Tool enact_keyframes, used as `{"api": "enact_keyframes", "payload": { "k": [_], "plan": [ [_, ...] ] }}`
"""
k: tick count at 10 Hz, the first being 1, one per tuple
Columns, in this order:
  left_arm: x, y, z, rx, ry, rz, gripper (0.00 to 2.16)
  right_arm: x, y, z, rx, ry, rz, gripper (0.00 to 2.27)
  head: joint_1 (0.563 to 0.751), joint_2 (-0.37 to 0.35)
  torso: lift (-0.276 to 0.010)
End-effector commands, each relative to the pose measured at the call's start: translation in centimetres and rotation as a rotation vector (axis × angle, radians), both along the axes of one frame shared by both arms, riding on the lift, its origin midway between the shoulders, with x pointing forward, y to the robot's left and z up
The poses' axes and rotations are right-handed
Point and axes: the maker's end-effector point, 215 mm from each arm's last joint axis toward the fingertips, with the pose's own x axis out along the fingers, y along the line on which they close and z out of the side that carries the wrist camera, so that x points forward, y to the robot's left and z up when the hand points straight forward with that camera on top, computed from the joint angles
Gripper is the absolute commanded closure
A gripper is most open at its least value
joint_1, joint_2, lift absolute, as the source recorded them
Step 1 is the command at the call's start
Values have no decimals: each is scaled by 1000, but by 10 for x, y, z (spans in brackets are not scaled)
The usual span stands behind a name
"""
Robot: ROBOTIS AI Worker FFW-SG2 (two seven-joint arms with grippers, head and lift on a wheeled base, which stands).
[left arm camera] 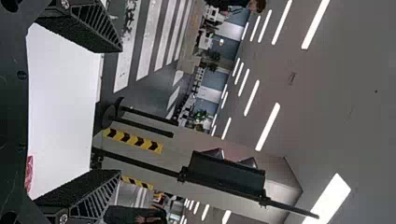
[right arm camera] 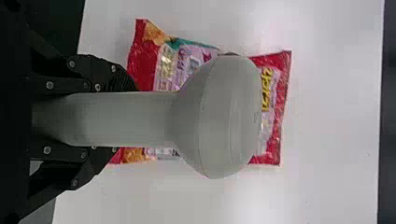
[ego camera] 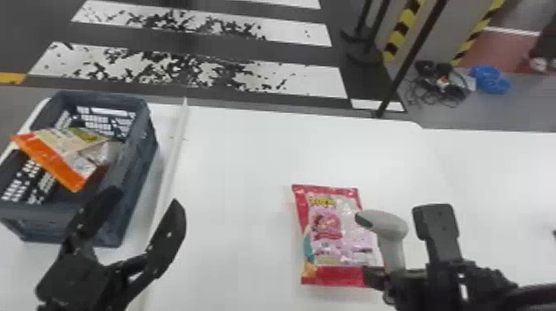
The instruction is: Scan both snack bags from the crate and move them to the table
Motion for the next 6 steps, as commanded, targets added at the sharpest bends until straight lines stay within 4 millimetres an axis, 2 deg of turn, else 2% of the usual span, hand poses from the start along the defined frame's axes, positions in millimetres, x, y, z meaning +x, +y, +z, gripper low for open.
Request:
{"api": "enact_keyframes", "payload": {
  "k": [1,2,4,6],
  "plan": [
    [-1,2,-1,4,3,2,70,13,-50,6,-18,-7,-57,2246,695,-224,-87],
    [-2,1,-2,8,5,1,70,21,-76,-2,-31,11,-86,2246,695,-280,-87],
    [-2,3,-4,13,10,11,70,32,-115,-27,-26,81,-131,2246,695,-350,-87],
    [-3,5,-6,29,13,17,70,25,-143,-71,49,203,-210,2246,695,-350,-87]
  ]
}}
